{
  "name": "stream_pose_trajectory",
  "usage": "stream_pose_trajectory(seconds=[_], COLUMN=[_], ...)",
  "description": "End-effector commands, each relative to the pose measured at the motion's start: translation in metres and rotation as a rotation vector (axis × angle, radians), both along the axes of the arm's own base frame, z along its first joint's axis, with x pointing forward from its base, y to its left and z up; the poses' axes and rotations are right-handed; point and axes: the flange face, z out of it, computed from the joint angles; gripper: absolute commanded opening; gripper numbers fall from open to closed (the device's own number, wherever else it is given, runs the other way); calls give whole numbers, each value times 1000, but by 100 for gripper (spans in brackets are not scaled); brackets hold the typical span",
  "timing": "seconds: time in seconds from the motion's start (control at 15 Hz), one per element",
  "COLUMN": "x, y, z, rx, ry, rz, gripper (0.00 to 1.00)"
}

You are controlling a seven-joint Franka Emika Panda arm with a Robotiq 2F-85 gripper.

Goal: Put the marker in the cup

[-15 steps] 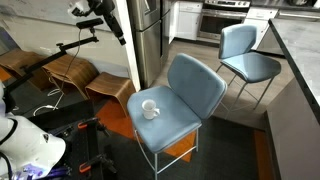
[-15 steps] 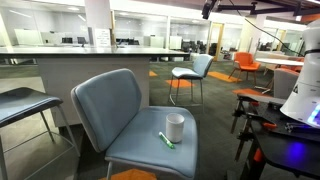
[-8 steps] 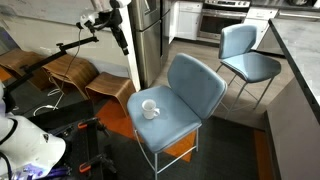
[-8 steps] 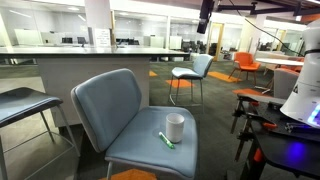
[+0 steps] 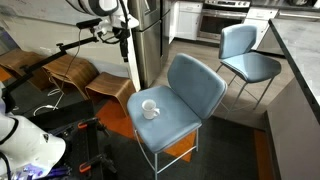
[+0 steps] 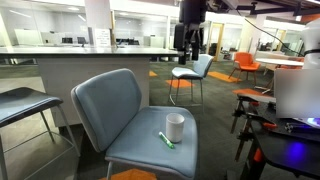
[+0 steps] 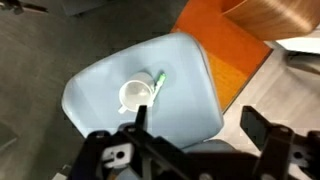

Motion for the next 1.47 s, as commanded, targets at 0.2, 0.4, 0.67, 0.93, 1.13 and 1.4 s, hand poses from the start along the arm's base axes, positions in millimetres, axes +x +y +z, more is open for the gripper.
stream_pose_trajectory(seconds=[0.2,0.4,0.67,0.93,1.13,1.4], x=[40,47,42,39,44,55], y=[56,64,68,64,48,29], z=[-81,-118,-166,-209,-242,-285], rx=[-9,-51,-140,-188,-170,-143], ry=[-12,-67,-67,-57,-48,-58], rz=[-340,-455,-504,-520,-518,-522], gripper=[100,100,100,100,100,100])
